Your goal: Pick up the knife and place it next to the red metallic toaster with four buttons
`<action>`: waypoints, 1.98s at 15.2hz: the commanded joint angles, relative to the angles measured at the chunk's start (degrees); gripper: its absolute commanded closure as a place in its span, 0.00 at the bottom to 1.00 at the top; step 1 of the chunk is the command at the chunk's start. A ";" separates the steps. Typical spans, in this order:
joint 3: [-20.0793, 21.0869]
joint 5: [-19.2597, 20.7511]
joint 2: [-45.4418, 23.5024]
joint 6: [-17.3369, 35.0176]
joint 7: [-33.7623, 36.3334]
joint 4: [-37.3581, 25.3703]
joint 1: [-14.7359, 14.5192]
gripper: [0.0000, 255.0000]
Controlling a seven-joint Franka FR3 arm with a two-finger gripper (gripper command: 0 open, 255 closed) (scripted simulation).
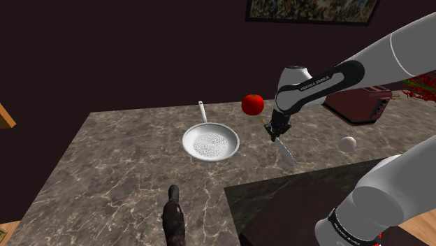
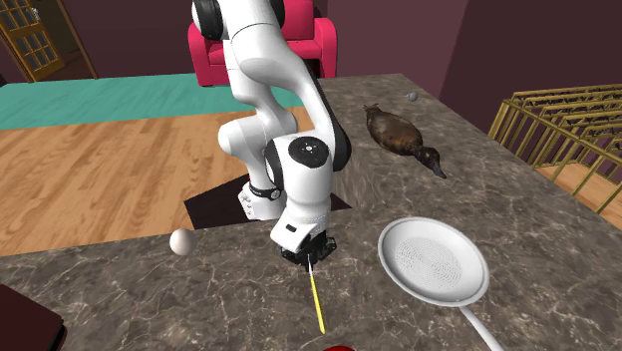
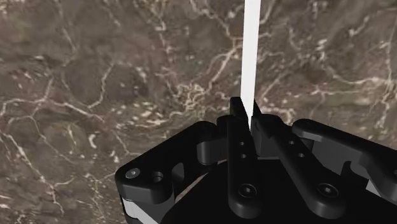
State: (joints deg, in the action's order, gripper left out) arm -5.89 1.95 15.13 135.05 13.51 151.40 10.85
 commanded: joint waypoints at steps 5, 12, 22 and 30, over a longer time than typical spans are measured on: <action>0.17 0.17 2.96 -4.64 0.17 -1.69 0.07 1.00; 0.41 0.27 6.35 -10.94 0.33 -4.60 0.13 1.00; 0.73 0.26 9.76 -19.54 0.45 -9.80 0.14 1.00; 0.95 0.18 11.35 -26.08 0.49 -14.75 0.10 1.00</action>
State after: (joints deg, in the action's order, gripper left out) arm -4.84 2.09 26.43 109.80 14.18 137.40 10.88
